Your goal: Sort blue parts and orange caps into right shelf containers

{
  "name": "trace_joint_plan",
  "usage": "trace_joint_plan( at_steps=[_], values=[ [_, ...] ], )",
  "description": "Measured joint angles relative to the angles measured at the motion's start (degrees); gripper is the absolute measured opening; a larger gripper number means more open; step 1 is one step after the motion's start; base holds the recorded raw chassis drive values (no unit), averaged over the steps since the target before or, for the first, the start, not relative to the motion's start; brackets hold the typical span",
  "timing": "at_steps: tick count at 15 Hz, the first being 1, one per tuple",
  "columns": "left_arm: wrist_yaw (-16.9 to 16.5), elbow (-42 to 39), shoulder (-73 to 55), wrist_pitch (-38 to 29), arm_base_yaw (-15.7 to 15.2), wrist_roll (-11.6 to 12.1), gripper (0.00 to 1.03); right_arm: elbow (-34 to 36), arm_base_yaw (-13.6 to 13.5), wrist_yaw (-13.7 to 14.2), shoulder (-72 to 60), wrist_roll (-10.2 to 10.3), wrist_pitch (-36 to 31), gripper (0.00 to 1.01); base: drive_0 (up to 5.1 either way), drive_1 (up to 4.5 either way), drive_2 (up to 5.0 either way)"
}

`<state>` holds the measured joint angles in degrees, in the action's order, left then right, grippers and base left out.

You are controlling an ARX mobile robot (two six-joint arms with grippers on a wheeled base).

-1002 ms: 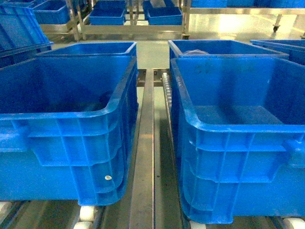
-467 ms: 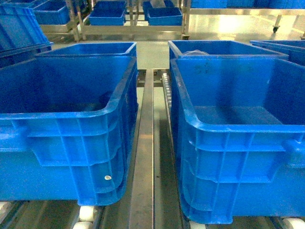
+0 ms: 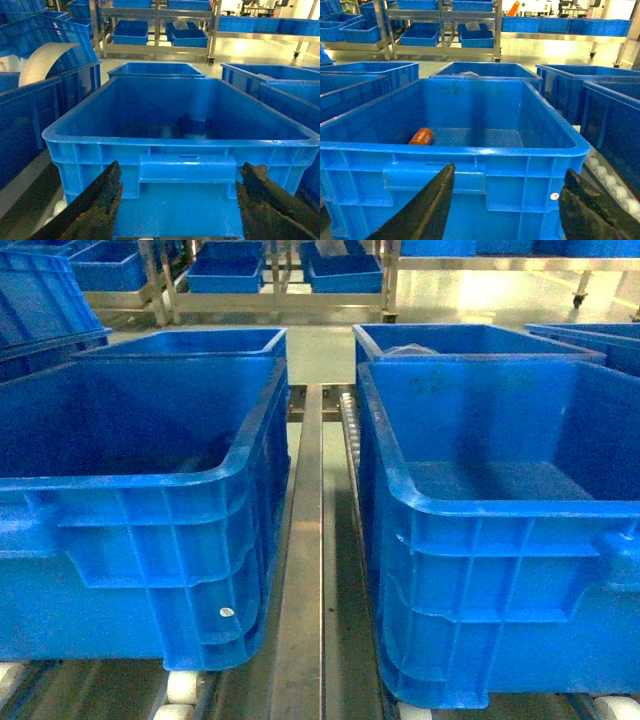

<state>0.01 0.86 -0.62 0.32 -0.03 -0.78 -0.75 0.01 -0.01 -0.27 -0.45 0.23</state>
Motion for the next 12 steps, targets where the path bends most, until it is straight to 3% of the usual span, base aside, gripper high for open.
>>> trace_joint_plan(
  at_steps=[2, 3, 12],
  values=[
    [0.00, 0.00, 0.00, 0.00, 0.00, 0.00, 0.95, 0.00, 0.00, 0.00, 0.00, 0.00, 0.02, 0.95, 0.0, 0.00, 0.0],
    [0.00, 0.00, 0.00, 0.00, 0.00, 0.13, 0.99, 0.00, 0.00, 0.00, 0.00, 0.02, 0.02, 0.99, 0.0, 0.00, 0.0],
    [0.00, 0.00, 0.00, 0.00, 0.00, 0.13, 0.98, 0.00, 0.00, 0.00, 0.00, 0.02, 0.02, 0.98, 0.0, 0.00, 0.0]
  ],
)
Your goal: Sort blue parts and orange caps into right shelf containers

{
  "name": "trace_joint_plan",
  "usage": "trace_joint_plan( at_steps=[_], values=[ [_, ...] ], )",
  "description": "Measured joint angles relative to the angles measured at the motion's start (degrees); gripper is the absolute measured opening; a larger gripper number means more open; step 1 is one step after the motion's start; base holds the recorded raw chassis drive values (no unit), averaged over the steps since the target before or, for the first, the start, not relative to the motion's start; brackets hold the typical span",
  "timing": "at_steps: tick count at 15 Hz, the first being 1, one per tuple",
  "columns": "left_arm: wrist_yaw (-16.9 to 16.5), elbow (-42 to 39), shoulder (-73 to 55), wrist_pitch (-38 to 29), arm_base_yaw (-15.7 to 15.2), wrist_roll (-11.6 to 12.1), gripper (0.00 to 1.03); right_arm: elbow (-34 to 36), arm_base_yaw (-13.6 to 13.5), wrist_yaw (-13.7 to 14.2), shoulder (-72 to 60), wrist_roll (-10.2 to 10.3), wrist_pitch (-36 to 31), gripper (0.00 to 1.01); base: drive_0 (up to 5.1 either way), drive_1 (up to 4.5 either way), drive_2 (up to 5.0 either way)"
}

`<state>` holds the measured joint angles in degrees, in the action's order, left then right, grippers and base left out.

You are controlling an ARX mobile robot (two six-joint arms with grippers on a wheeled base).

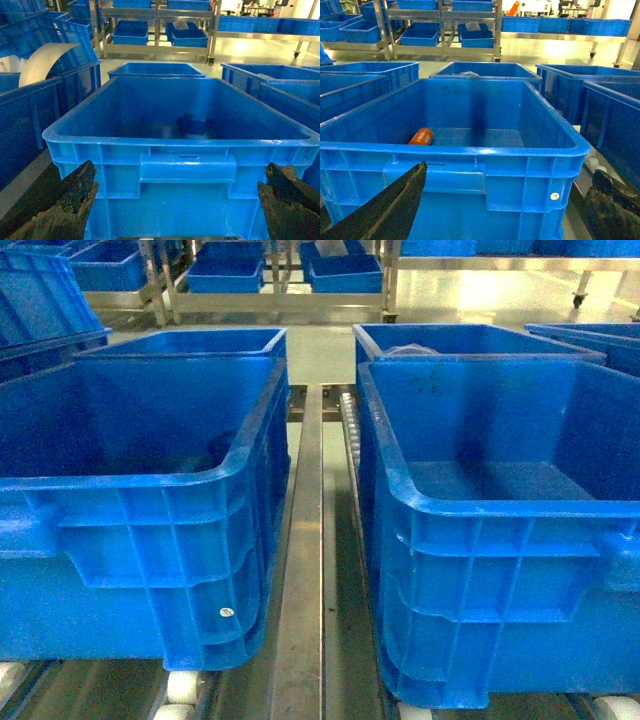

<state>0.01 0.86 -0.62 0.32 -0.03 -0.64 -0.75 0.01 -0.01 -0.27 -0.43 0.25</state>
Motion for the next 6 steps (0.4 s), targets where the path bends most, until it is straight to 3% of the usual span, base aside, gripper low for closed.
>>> trace_joint_plan(
  at_steps=[6],
  values=[
    [0.00, 0.00, 0.00, 0.00, 0.00, 0.00, 0.98, 0.00, 0.00, 0.00, 0.00, 0.00, 0.00, 0.98, 0.0, 0.00, 0.0]
  ],
)
